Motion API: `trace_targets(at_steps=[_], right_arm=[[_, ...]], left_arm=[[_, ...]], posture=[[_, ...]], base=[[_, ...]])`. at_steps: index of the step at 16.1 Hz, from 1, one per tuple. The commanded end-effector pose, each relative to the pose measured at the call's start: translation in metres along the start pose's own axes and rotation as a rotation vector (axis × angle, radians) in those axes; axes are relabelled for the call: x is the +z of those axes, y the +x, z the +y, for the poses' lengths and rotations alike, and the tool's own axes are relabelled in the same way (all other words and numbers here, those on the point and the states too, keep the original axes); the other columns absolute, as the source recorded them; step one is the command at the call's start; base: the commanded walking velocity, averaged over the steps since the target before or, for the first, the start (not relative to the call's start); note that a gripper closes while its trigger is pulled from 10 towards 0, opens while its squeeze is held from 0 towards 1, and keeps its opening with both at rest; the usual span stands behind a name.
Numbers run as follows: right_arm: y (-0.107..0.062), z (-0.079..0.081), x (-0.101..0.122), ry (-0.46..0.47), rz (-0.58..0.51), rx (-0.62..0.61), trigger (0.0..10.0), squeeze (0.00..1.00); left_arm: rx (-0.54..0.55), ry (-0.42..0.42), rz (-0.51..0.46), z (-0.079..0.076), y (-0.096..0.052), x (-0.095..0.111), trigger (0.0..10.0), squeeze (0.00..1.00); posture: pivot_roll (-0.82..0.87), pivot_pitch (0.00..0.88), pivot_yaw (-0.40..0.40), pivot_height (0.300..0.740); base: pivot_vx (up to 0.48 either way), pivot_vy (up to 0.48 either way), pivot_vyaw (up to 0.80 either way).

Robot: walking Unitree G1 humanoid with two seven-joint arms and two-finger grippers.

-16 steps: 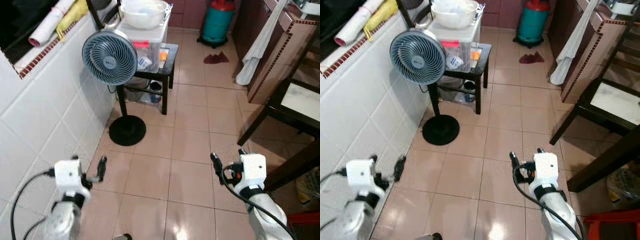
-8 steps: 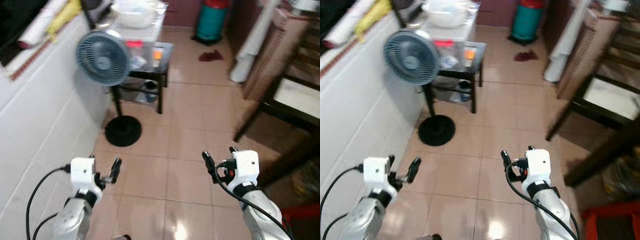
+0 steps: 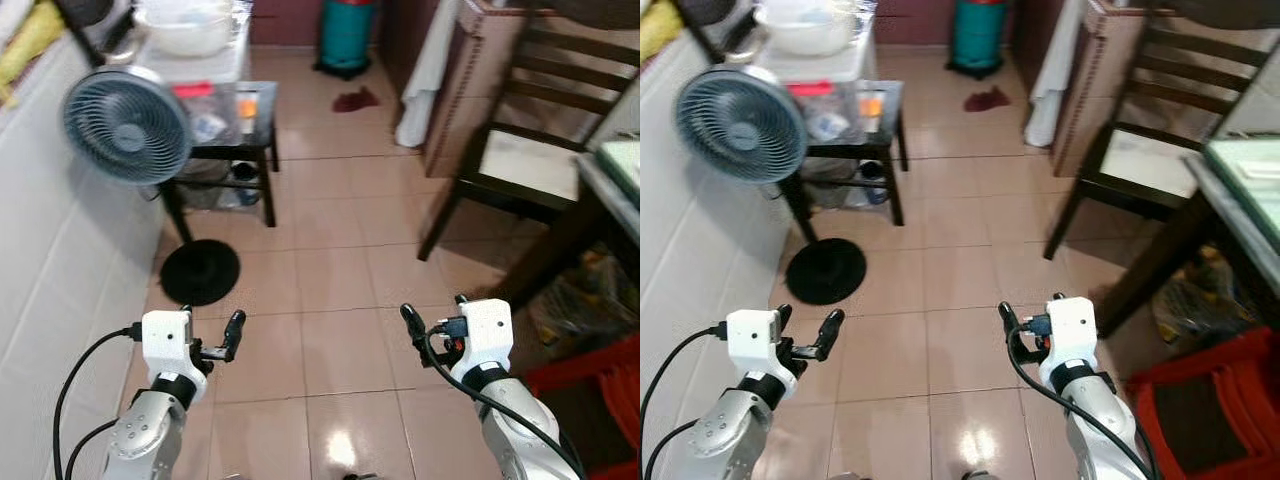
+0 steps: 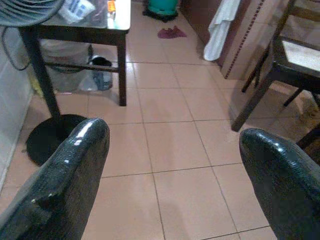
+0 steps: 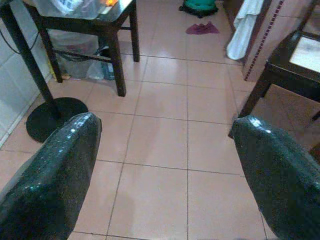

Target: Setting the table

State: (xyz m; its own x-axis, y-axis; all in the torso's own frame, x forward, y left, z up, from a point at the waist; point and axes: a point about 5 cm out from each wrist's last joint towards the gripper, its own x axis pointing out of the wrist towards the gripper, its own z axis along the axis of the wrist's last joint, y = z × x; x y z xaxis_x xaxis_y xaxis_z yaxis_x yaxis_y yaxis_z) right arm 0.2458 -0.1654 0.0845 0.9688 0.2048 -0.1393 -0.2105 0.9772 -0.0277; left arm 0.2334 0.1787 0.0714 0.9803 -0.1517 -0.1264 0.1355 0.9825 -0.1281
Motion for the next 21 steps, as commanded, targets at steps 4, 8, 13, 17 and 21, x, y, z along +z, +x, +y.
trace_targets(at_steps=[4,8,13,17,21], right_arm=[[-0.001,0.004,0.004,-0.001,-0.012,0.001,10.0,0.0],[0.002,0.006,0.006,0.006,-0.02,-0.004,10.0,0.0],[0.002,0.009,0.011,0.017,-0.073,-0.011,10.0,0.0],[0.002,0.006,0.008,0.053,-0.094,-0.1,10.0,0.0],[-0.002,0.007,0.006,0.043,-0.083,-0.098,10.0,0.0]], left_arm=[[-0.024,0.01,-0.018,0.002,0.005,0.009,10.0,0.0],[-0.013,0.012,-0.024,0.005,0.008,0.012,10.0,0.0],[0.031,0.081,-0.074,0.012,0.012,0.021,10.0,0.0],[-0.037,0.107,-0.062,0.001,0.02,0.023,10.0,0.0],[-0.044,0.105,-0.076,0.004,0.031,0.029,10.0,0.0]], posture=[[-0.08,0.133,0.012,0.74],[-0.08,0.14,0.018,0.74],[-0.09,0.138,0.05,0.74],[-0.11,0.125,0.126,0.74],[-0.12,0.132,0.105,0.74]], base=[[0.0,0.0,-0.8],[0.0,0.0,-0.8],[0.0,0.0,-0.48],[0.0,0.0,0.0],[0.0,0.0,0.0]])
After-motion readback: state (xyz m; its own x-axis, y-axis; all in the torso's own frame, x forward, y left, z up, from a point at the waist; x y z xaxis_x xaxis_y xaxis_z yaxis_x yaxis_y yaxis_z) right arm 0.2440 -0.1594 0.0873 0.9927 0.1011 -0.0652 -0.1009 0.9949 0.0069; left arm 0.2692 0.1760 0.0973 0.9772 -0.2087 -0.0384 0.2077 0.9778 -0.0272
